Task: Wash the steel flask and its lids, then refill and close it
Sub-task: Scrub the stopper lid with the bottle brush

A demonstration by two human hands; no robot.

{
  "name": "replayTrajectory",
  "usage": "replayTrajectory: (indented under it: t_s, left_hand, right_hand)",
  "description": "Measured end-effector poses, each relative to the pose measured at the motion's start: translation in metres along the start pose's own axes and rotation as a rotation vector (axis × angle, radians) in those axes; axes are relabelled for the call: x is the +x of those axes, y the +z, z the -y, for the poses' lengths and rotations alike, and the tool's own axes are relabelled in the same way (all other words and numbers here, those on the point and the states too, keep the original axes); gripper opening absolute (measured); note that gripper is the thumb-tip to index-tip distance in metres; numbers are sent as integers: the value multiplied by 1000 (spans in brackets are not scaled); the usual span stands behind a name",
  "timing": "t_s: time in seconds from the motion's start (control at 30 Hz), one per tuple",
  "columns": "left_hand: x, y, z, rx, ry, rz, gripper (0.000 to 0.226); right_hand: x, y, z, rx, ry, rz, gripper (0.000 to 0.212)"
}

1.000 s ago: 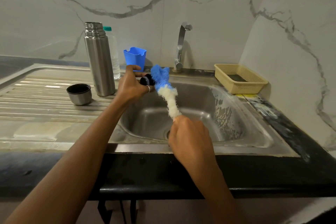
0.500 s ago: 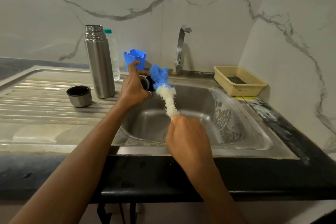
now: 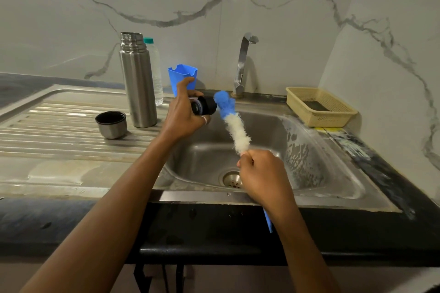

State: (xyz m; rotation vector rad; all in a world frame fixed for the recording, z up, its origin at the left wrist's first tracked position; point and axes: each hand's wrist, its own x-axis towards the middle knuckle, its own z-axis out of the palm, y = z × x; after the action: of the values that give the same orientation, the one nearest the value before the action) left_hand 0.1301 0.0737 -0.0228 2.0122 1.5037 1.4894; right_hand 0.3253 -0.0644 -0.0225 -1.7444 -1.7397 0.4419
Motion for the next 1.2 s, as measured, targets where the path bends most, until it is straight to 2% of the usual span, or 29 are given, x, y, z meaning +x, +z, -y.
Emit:
replayTrajectory:
  t_s: [0.1,0.17,0.27,0.5,0.63,0.9,1.2]
  left_hand:
    - [1,0,-1,-39,-47,-4,87]
    - [1,-1,-3,-56,-81,-11,83]
    - [-1,-4,-9,-77,-130,-13,80]
    - [-12,-12,-22,23,-125,-15,66]
    - [-23,-28,-30,85,-98,12,66]
    - [-60,-64,-19,87,-180,-47,61]
    - [-86,-160,24,195,-350,-239,61]
  right_hand:
    - [-4,-1,0,207,71,27,32]
    - [-5,0,2,239,77,22,31]
    - [-6,4,3,202,46,-12,33]
    - [-7,9,0,113,5,-18,35]
    - [-7,8,2,85,-4,-9,33]
    - [-4,17,26,45,-34,11,29]
    - [-4,49,61,80,-36,57,31]
